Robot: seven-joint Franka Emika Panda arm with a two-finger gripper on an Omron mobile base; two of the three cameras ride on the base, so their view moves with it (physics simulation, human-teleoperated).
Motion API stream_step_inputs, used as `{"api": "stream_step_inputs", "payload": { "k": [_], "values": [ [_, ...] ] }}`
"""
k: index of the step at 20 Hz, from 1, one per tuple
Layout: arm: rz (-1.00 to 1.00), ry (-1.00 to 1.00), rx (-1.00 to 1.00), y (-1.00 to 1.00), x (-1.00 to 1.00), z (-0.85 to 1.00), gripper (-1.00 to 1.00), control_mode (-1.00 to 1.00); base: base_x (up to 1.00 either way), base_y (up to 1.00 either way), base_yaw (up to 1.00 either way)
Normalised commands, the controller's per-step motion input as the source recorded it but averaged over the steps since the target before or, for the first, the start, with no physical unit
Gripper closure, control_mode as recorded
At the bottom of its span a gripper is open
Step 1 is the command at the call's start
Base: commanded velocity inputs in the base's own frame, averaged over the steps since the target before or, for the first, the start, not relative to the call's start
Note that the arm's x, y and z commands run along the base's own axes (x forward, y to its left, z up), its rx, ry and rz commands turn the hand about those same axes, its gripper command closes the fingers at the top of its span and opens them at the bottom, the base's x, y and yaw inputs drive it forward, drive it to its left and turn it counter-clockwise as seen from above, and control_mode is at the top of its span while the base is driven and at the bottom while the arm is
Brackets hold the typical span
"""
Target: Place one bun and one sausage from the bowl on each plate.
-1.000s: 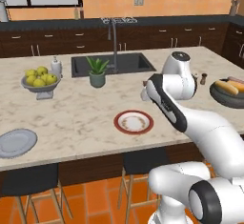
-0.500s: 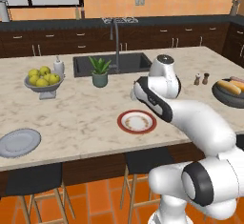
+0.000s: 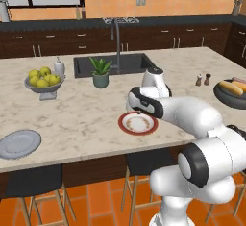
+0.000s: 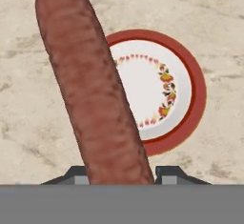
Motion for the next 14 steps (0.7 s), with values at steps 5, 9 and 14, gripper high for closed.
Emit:
{"api": "stream_step_inputs", "payload": {
  "k": [5,9,14],
  "values": [
    [0.00,-0.04,0.00,0.06,-0.40,-0.09,1.00,-1.00,0.00,0.00,0.00],
    [-0.01,0.00,0.00,0.10,0.26,-0.04,1.00,-1.00,0.00,0.00,0.00],
    [-0.01,0.02,0.00,0.00,0.34,-0.22,1.00,-1.00,0.00,0.00,0.00]
  ]
}}
